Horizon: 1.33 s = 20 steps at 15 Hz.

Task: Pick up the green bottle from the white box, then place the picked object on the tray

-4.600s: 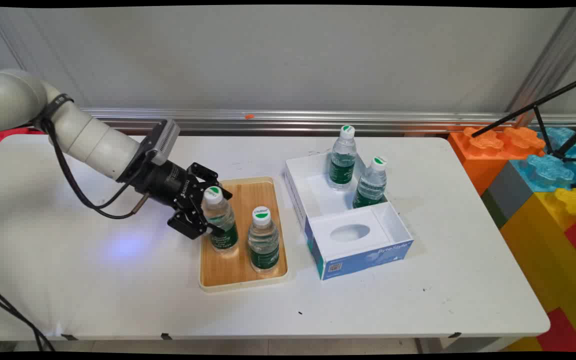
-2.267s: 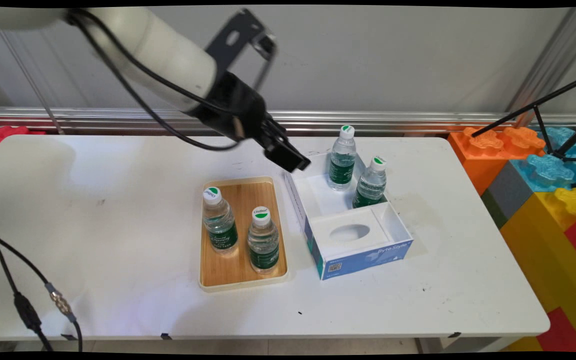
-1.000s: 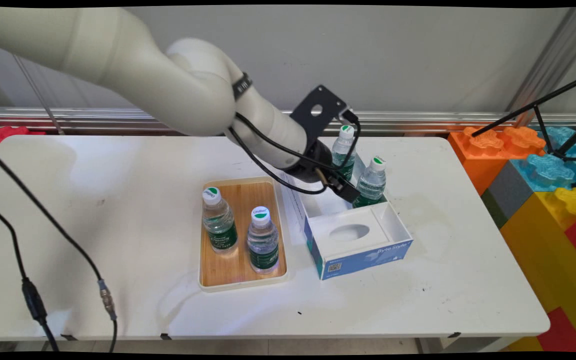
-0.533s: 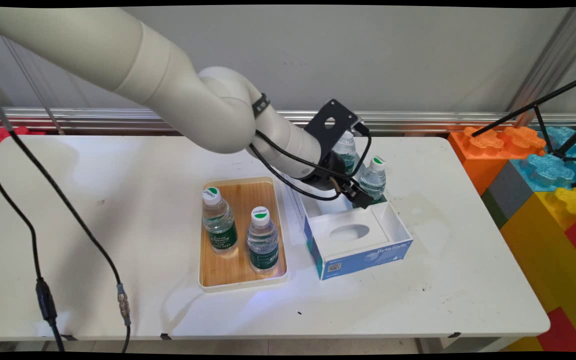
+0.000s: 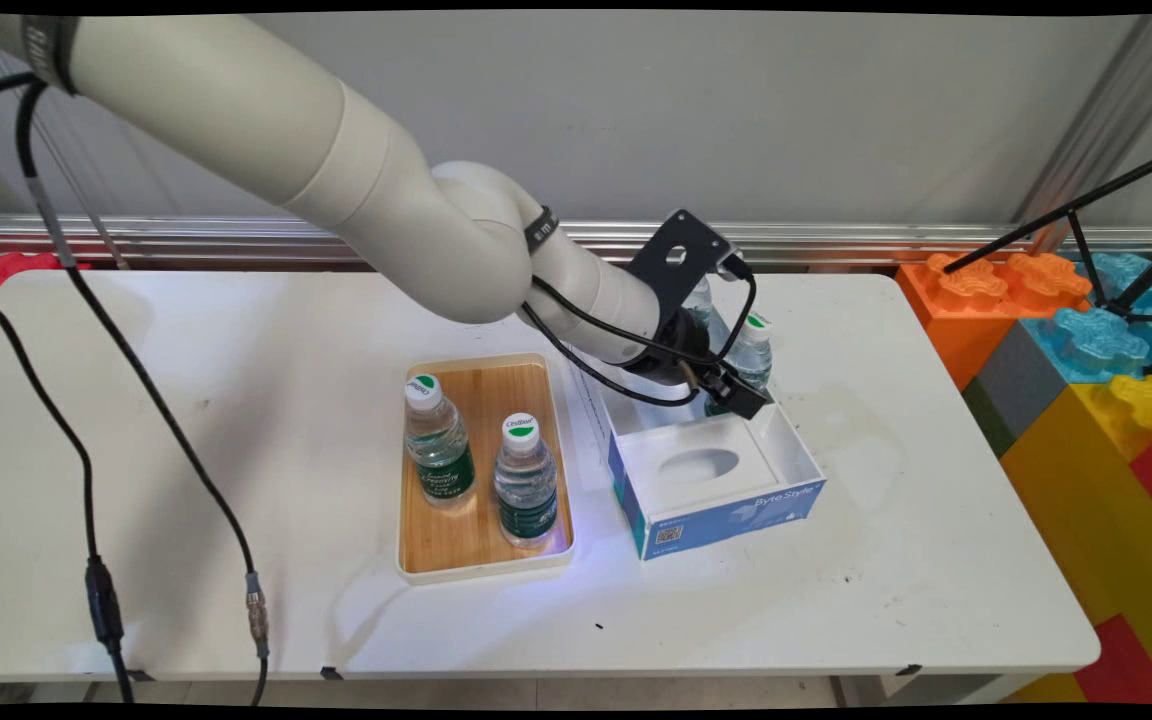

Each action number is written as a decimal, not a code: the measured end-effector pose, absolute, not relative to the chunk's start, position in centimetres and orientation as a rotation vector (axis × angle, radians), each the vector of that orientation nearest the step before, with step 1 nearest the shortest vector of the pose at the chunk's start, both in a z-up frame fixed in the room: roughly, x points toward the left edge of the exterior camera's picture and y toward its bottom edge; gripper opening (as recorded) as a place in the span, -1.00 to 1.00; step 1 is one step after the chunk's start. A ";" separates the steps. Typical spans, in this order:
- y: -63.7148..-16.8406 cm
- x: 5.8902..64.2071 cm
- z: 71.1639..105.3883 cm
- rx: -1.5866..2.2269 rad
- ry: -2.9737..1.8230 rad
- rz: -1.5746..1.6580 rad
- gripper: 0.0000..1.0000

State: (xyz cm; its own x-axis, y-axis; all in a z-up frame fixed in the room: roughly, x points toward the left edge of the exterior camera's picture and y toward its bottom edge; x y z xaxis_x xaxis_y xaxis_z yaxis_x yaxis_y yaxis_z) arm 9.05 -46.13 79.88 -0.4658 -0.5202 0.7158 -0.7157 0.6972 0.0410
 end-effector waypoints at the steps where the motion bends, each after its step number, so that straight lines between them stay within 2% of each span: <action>1: -46.3 9.0 79.7 0.938 -2.170 0.345 1.00; 10: -47.0 8.5 79.0 0.925 -2.144 0.347 1.00; 11: -47.0 8.5 79.0 0.923 -2.143 0.348 -1.00; 20: -47.1 8.7 78.9 0.922 -2.144 0.358 -1.00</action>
